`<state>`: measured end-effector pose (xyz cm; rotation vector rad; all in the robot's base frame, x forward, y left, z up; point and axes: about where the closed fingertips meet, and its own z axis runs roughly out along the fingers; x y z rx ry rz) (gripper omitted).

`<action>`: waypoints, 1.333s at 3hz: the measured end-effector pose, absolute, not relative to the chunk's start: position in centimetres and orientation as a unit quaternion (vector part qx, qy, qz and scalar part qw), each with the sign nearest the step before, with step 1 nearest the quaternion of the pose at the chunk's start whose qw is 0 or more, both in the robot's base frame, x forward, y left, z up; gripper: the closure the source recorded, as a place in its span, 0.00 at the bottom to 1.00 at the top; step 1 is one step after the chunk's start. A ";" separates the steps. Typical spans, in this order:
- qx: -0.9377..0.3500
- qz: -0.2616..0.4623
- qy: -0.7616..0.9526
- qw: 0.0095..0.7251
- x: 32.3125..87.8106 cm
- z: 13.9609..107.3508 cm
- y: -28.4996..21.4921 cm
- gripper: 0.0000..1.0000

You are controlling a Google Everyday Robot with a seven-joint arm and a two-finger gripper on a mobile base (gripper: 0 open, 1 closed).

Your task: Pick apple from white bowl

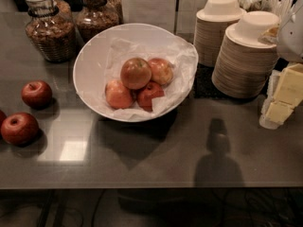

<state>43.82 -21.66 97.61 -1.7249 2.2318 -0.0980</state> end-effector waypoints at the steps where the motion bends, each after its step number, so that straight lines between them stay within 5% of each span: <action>1: -0.604 -0.034 0.780 0.161 43.9 97.7 -21.5 0.00; 4: -0.635 -0.006 0.746 0.198 47.6 97.4 -16.7 0.00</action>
Offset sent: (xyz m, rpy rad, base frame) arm 0.0643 0.0704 -0.0099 0.0891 -0.0157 0.1577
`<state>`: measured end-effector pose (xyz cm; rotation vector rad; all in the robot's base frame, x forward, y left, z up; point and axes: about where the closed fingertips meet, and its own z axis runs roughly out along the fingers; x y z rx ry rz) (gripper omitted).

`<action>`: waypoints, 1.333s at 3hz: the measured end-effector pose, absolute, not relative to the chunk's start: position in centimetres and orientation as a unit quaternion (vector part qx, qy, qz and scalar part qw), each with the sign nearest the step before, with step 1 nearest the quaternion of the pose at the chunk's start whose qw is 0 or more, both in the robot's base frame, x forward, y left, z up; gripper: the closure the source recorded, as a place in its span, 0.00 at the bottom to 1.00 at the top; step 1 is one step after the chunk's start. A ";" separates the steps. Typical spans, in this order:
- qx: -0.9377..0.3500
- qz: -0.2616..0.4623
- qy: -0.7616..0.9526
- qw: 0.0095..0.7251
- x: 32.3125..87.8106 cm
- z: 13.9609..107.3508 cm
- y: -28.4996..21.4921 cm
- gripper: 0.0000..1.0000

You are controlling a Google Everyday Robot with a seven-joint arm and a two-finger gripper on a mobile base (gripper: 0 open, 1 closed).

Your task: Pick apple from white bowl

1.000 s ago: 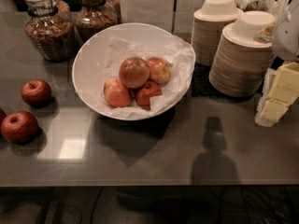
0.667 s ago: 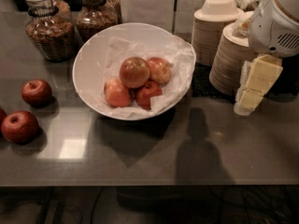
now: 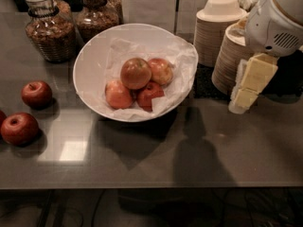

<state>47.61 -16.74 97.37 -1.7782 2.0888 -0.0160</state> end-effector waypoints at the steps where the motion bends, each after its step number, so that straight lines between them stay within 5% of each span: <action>1: -0.676 0.032 0.693 0.248 49.0 98.5 -10.3 0.00; 4: -0.727 0.095 0.615 0.291 51.3 95.8 -0.3 0.00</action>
Offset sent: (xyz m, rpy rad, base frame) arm 0.0297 0.1727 0.0186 0.3183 -0.0139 0.4049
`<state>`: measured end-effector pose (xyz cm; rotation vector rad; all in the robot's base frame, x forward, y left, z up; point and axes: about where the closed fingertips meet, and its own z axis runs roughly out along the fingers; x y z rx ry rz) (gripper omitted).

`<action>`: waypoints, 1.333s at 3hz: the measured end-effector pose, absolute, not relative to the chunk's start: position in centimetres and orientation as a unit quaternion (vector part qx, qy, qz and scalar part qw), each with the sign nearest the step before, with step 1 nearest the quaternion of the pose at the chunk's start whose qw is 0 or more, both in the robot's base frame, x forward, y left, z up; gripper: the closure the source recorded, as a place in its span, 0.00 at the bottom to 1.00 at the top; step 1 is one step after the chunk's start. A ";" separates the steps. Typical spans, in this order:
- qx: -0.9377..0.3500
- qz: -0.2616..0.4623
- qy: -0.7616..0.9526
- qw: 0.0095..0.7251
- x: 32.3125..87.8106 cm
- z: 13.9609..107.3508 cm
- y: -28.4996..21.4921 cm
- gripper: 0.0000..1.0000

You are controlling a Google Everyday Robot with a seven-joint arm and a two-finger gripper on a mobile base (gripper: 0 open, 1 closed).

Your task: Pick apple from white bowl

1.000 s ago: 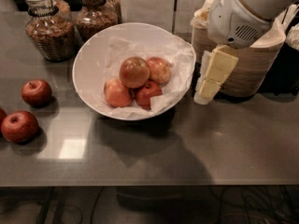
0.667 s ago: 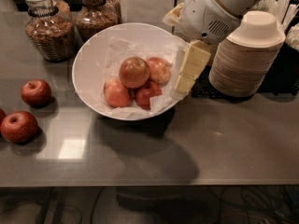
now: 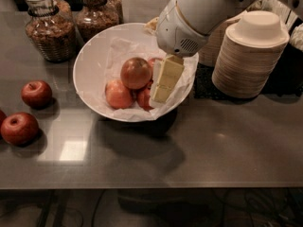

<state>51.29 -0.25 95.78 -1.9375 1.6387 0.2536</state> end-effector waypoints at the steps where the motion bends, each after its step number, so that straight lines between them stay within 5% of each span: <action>1: -0.731 0.088 0.605 0.304 52.4 94.5 1.0 0.00; 4: -0.732 0.076 0.597 0.320 56.2 91.6 2.9 0.00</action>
Offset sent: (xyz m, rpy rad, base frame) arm 0.0383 0.0306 -0.0286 0.0432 -0.0851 0.0262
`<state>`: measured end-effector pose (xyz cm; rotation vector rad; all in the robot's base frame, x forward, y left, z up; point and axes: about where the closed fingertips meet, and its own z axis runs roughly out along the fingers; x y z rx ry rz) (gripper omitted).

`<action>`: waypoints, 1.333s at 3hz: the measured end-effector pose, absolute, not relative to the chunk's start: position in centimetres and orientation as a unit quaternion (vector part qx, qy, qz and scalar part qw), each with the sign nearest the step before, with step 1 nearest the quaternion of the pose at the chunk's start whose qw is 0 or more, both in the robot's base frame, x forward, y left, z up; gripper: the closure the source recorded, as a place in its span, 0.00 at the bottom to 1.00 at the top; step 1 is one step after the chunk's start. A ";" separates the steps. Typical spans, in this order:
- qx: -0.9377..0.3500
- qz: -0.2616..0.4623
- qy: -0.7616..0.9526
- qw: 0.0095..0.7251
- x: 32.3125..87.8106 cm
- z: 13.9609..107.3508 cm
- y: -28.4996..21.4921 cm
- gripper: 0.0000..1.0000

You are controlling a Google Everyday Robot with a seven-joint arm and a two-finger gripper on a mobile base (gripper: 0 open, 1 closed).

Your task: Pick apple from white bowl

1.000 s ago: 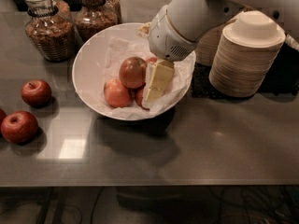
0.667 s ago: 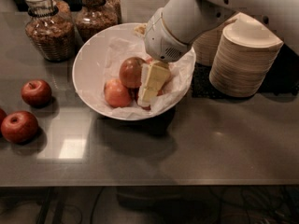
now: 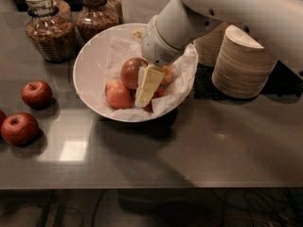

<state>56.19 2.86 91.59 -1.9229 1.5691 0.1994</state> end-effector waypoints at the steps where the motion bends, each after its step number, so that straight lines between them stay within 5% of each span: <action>1: -0.732 0.076 0.597 0.320 56.2 91.6 2.9 0.17; 4: -0.732 0.076 0.597 0.320 56.2 91.6 2.9 0.87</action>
Offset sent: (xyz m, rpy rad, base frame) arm 0.0003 0.0001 -0.0004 -0.0006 -0.0002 0.0001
